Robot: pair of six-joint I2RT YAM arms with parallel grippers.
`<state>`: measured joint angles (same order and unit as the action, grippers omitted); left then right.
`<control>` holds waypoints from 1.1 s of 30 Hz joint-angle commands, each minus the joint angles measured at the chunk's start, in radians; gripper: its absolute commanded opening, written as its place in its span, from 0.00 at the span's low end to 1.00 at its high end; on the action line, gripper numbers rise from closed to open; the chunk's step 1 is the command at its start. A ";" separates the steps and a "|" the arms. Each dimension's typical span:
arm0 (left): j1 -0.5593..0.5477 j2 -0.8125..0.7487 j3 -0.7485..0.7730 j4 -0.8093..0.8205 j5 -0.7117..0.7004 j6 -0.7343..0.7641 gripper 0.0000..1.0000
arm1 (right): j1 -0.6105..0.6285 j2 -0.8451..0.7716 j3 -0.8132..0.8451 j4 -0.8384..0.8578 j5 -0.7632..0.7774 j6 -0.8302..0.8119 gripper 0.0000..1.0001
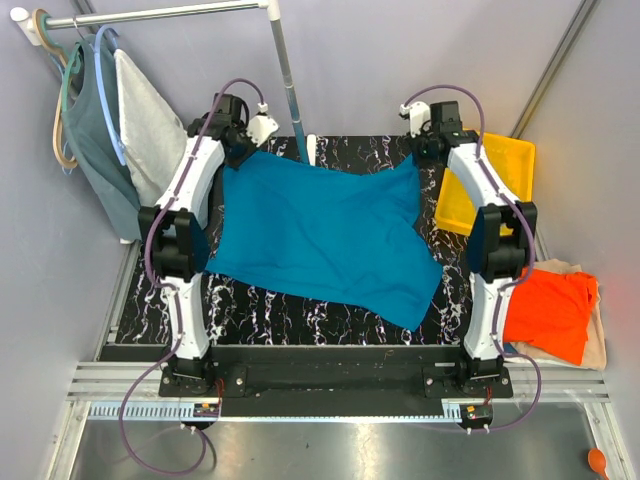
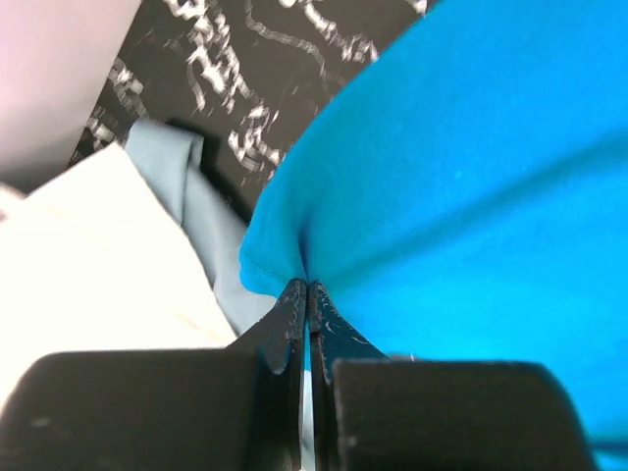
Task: Fold and stack the t-shirts
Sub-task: Flatten the tshirt out
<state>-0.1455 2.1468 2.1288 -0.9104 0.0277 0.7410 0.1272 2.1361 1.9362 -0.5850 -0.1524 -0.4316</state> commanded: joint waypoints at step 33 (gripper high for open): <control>-0.180 -0.819 -0.120 0.025 -0.390 -0.062 0.00 | 0.089 -0.591 0.606 -0.646 0.128 -0.134 0.00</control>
<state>-0.2817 1.5440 2.1010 -0.9115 -0.2668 0.6338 0.1883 1.6600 2.5347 -1.0466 0.0082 -0.5419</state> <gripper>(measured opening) 0.008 0.010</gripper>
